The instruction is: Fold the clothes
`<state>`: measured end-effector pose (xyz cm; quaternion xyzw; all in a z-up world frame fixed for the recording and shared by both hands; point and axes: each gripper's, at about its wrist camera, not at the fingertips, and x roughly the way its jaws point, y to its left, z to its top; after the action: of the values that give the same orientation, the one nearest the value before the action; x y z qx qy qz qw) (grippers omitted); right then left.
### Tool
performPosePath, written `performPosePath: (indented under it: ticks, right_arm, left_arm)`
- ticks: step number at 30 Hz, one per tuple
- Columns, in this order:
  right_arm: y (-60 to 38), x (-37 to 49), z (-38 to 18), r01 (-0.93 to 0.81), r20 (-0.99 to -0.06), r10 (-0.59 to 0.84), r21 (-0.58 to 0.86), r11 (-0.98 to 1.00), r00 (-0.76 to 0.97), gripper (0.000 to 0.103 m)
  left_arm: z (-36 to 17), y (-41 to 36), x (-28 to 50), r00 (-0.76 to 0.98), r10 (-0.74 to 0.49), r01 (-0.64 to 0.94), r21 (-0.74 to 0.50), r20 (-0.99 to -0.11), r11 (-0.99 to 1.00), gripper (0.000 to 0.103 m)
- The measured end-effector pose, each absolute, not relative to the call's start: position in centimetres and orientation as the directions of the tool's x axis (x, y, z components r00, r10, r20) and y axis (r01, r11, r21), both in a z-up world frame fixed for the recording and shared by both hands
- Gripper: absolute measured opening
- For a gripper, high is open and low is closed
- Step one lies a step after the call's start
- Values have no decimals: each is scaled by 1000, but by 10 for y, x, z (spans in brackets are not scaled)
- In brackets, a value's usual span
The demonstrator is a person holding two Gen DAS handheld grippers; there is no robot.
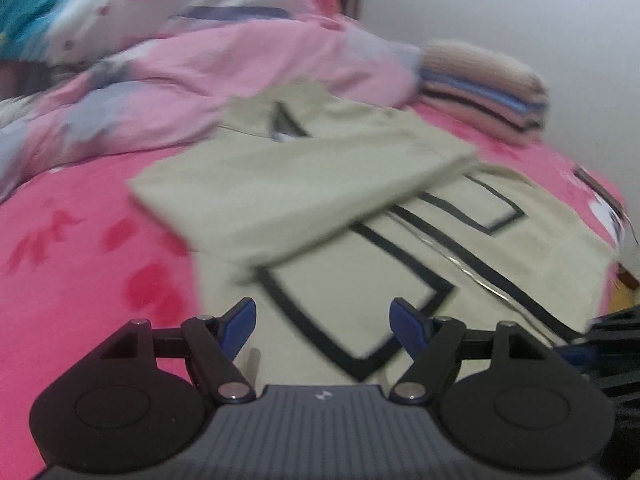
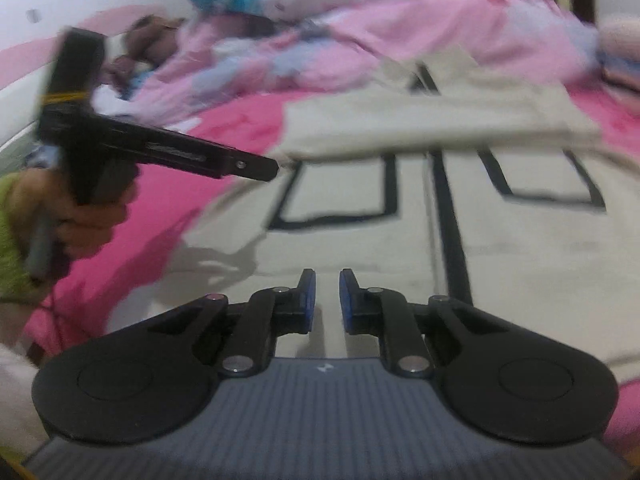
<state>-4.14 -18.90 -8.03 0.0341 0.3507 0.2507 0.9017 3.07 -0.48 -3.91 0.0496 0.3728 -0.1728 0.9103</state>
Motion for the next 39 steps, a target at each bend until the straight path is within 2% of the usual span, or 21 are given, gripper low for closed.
performPosePath:
  ticks: [5, 8, 13, 18, 24, 29, 35, 39]
  right_arm:
    - [-201, -63, -84, -440, -629, 512, 283, 852, 585, 12]
    - [-225, -73, -66, -417, -606, 481, 255, 872, 634, 13]
    - [-275, -50, -53, -229, -562, 315, 219, 948, 765, 13]
    - [-299, -35, -85, -94, -664, 150, 120, 988, 732, 13]
    - [-330, -60, -77, -22, -674, 154, 201, 979, 723, 15]
    - [-343, -56, -59, 13, -605, 171, 288, 958, 777, 16]
    - [-334, -16, -59, 6, -581, 155, 265, 964, 799, 20]
    - [-326, 9, -66, 16, -582, 134, 245, 969, 802, 25]
  left_arm:
    - [-53, -34, 32, 624, -293, 407, -19, -725, 913, 75]
    - [-55, -40, 36, 614, -303, 411, -32, -729, 911, 75]
    - [-61, -49, 48, 603, -293, 397, -39, -742, 917, 75]
    - [-71, -51, 57, 582, -264, 374, -34, -769, 927, 79]
    - [-74, -53, 64, 570, -247, 356, -35, -784, 934, 90]
    - [-75, -58, 68, 562, -225, 335, -30, -796, 942, 95]
    - [-77, -61, 71, 559, -194, 300, -21, -806, 954, 102]
    - [-77, -65, 71, 560, -174, 292, -3, -810, 956, 103]
